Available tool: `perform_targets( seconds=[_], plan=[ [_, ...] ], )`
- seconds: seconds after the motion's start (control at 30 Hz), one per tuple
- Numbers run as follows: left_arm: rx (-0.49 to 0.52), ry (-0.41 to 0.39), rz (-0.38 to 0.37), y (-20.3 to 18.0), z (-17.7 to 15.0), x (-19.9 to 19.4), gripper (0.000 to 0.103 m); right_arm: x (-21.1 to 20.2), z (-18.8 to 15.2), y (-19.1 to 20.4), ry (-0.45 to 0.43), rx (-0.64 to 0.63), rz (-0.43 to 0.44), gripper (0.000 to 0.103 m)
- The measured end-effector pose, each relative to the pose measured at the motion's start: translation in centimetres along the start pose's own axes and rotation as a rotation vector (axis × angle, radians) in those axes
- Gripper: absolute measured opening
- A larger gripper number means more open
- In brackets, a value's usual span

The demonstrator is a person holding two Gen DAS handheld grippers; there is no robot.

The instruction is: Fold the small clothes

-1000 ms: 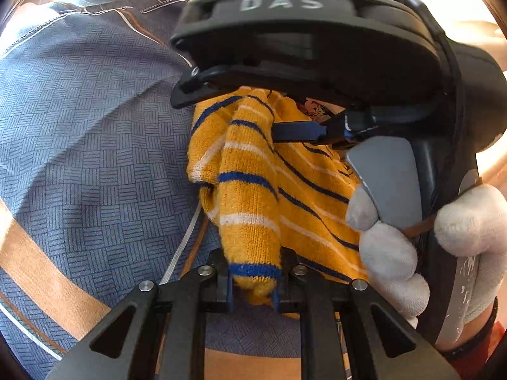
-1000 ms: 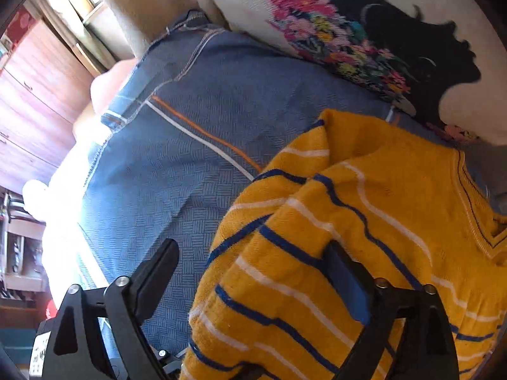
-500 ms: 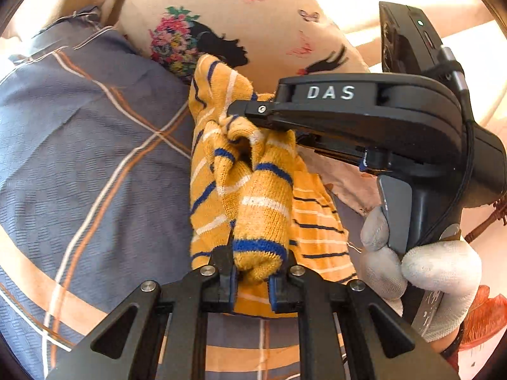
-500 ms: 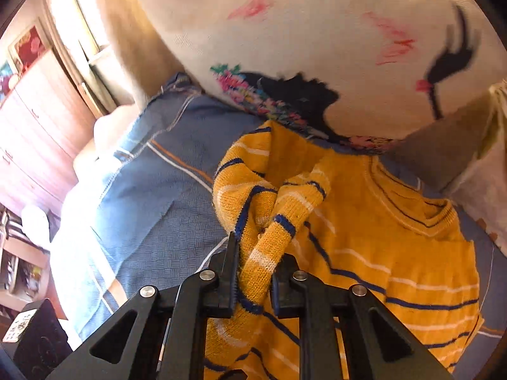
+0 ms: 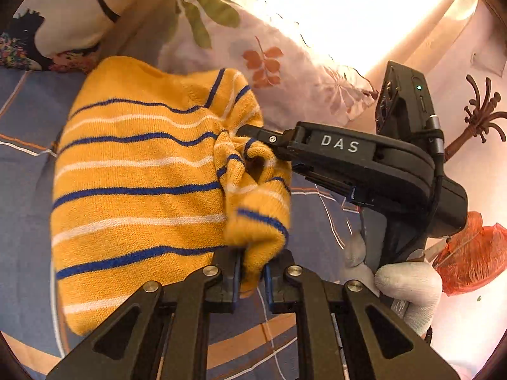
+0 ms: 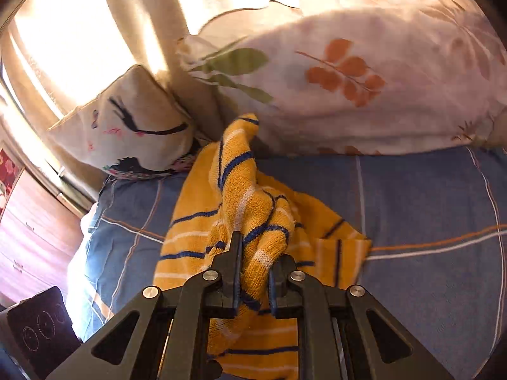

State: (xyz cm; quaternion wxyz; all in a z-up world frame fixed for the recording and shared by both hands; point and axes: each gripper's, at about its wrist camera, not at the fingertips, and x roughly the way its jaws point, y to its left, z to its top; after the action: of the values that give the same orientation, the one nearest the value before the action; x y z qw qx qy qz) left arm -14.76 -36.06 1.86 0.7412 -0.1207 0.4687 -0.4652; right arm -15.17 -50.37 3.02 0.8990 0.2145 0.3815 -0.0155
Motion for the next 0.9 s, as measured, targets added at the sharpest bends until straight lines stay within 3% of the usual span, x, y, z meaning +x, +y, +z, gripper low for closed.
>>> perform_targets(
  seconds=[0.17,0.27,0.37,0.43,0.5,0.57,0.63,0.8,0.9],
  plan=[
    [0.029,0.085,0.055,-1.6,-1.5,4.0,0.010,1.2,-2.7,-6.0,0.055,0.098,-0.014,0.014],
    [0.063,0.127,0.062,-2.1,-2.0,4.4,0.016,2.1,-4.1,-8.5,0.075,0.135,-0.024,0.016],
    [0.094,0.169,0.011,-2.4,-2.6,2.4,0.028,1.9,-4.8,-10.3,0.063,0.171,-0.061,0.033],
    [0.110,0.177,-0.013,-1.8,-4.0,-0.1,0.047,0.8,-4.8,-11.1,0.028,0.196,-0.080,0.039],
    [0.113,0.154,0.002,-1.5,-4.4,-2.4,0.053,-0.9,-4.6,-11.2,-0.026,0.184,-0.076,0.040],
    [0.099,0.114,0.044,-0.5,-4.2,-4.1,0.053,-2.6,-4.8,-10.3,-0.075,0.155,-0.051,0.048],
    [0.052,0.066,0.080,1.1,-3.6,-5.3,0.054,-3.7,-5.2,-8.7,-0.114,0.116,-0.004,0.049],
    [-0.087,-0.026,0.192,5.8,-0.5,-5.8,0.054,-3.4,-4.9,-3.4,-0.153,-0.032,0.030,0.048],
    [-0.112,-0.024,0.261,7.8,0.7,-4.5,0.054,-1.7,-4.7,-3.9,-0.102,0.001,0.122,0.048]
  ],
)
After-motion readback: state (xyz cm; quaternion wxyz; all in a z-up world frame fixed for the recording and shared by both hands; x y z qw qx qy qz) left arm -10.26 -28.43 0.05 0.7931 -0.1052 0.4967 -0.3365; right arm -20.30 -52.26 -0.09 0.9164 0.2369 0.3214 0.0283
